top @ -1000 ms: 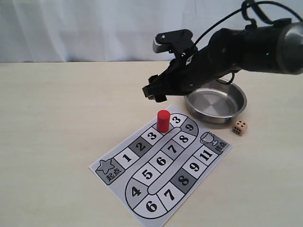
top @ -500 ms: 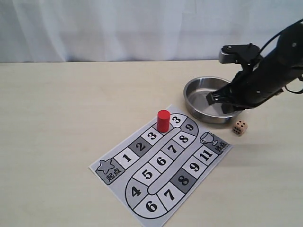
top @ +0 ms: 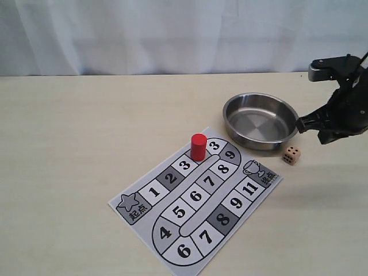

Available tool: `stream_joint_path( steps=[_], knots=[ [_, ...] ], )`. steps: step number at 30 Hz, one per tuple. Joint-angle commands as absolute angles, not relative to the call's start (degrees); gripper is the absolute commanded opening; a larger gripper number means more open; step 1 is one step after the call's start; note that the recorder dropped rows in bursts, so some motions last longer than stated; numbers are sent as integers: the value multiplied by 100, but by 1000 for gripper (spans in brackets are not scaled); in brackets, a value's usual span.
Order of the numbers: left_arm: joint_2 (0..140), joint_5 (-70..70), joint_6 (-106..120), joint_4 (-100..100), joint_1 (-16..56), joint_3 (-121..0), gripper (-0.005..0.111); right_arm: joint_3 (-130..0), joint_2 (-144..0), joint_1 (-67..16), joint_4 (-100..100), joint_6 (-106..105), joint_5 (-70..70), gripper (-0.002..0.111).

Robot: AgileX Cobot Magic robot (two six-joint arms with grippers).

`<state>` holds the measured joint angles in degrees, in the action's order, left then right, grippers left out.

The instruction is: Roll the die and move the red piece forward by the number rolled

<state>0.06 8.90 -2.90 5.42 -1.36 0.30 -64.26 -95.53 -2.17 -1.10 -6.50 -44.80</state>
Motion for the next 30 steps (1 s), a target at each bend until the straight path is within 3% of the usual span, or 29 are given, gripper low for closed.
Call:
stream_joint_path(
  steps=[1,19,30],
  knots=[
    [0,823,-303,535,-136,0,0,-6416,-9380,-180,-412,-468,-4622,4],
    [0,823,-303,535,-136,0,0,-6405,-9198,253,231,-1074,-4988,4],
    [0,812,-303,535,-136,0,0,-5721,-7174,253,-35,-1074,-4653,4]
  ],
)
